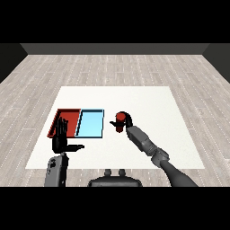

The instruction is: Pick the red can and put it in the red box

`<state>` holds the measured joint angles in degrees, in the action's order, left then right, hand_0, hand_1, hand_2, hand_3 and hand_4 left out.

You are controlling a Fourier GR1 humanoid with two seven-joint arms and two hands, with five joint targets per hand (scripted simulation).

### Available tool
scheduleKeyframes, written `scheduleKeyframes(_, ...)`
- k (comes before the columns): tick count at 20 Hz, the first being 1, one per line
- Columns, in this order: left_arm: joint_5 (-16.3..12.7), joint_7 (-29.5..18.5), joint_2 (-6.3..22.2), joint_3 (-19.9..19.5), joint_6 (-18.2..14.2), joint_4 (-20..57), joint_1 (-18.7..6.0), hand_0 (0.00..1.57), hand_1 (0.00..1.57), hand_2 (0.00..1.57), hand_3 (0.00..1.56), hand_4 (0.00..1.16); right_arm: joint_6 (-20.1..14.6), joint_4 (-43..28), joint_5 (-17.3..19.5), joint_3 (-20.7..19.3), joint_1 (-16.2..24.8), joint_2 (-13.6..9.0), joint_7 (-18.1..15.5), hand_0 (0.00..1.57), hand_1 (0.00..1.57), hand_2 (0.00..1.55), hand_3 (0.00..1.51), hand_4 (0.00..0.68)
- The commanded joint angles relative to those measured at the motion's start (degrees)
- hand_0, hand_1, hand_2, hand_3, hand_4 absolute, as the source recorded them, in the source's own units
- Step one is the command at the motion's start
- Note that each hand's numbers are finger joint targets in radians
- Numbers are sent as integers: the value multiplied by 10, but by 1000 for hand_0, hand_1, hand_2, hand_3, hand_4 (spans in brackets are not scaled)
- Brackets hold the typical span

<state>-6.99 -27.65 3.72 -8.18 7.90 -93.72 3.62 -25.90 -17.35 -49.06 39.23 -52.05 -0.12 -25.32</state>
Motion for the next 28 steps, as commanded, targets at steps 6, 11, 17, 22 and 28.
scheduleKeyframes(6, 2, 20, -3, 7, -3, -9, 4, 0, 0, 0, 0, 0, -41, -14, -8, 51, 9, 1, 18, 1472, 1472, 1452, 1393, 526)
scheduleKeyframes(11, -2, 4, 1, 8, 7, 5, -13, 0, 0, 0, 0, 0, -47, -31, -4, 23, -20, 1, -17, 1491, 1491, 1453, 1390, 558)
scheduleKeyframes(17, 16, 19, 12, 13, 2, 18, -39, 0, 0, 0, 0, 0, -17, -20, 33, -12, -43, -13, -32, 1536, 1536, 1461, 1394, 580)
scheduleKeyframes(22, 46, 26, -9, 60, -4, -31, 10, 0, 0, 0, 0, 0, -34, -192, 71, 15, 40, -107, 0, 1520, 1520, 1457, 1377, 557)
scheduleKeyframes(28, 34, 141, -25, 114, 1, -84, -3, 0, 0, 0, 0, 0, -73, -363, 96, 15, 64, -188, 51, 1538, 1538, 1464, 1394, 574)
